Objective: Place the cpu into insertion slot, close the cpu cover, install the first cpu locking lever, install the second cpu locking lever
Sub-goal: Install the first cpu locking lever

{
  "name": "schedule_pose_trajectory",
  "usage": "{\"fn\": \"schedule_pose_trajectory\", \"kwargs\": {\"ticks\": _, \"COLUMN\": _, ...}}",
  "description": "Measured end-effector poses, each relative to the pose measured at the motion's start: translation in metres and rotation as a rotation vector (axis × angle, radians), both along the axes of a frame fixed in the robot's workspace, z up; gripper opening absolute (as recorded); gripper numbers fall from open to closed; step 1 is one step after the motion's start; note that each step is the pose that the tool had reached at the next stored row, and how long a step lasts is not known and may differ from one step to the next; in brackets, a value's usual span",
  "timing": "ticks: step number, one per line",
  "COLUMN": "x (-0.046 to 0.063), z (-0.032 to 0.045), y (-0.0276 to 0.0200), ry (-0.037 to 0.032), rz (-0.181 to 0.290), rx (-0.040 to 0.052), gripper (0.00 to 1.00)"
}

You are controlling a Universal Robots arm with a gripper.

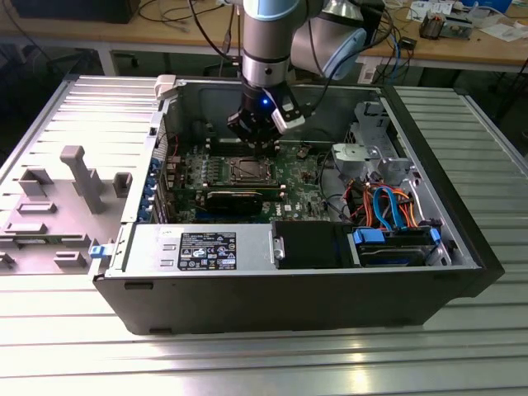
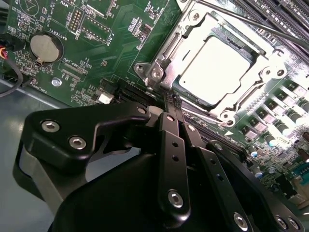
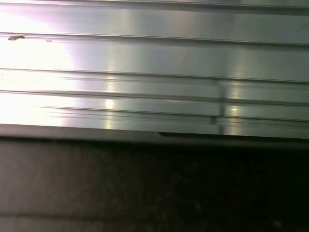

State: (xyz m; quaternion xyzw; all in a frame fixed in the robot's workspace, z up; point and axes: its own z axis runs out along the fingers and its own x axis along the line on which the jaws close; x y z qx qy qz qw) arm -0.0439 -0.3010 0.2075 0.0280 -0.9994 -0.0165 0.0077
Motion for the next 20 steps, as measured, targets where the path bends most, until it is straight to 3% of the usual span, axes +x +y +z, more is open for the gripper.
{"fn": "schedule_pose_trajectory", "kwargs": {"ticks": 20, "x": 0.0003, "z": -0.0007, "y": 0.0, "ry": -0.0001, "rz": 0.0, "rx": -0.0003, "gripper": 0.11}}
